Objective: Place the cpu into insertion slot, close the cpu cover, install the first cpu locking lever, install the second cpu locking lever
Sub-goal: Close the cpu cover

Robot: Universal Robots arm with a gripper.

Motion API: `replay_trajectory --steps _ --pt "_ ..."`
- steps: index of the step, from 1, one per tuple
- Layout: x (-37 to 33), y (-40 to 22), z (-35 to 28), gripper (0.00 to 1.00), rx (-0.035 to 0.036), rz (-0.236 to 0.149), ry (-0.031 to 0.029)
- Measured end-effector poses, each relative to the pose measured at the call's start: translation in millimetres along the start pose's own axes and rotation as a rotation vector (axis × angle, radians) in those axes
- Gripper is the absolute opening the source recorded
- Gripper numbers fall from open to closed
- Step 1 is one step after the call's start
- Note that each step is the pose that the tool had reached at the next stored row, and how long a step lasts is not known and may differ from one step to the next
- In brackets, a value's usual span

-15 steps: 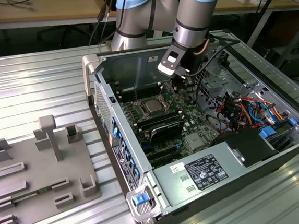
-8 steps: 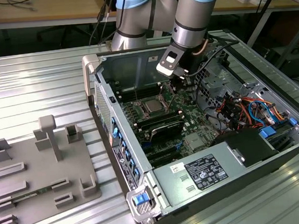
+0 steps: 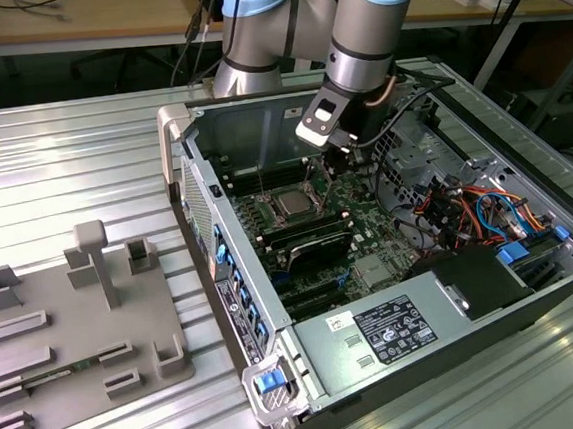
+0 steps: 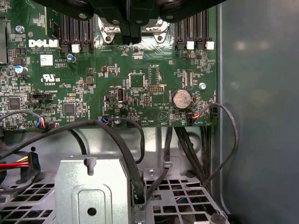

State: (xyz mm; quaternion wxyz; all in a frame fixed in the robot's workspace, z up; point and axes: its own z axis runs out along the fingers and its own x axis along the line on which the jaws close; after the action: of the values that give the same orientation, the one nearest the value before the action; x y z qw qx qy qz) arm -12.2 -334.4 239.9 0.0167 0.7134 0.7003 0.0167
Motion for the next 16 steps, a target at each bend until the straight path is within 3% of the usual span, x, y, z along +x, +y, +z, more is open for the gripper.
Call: replay_trajectory --steps 16 --pt "-0.1 -7.3 -0.1 0.11 -0.0001 0.000 0.0001"
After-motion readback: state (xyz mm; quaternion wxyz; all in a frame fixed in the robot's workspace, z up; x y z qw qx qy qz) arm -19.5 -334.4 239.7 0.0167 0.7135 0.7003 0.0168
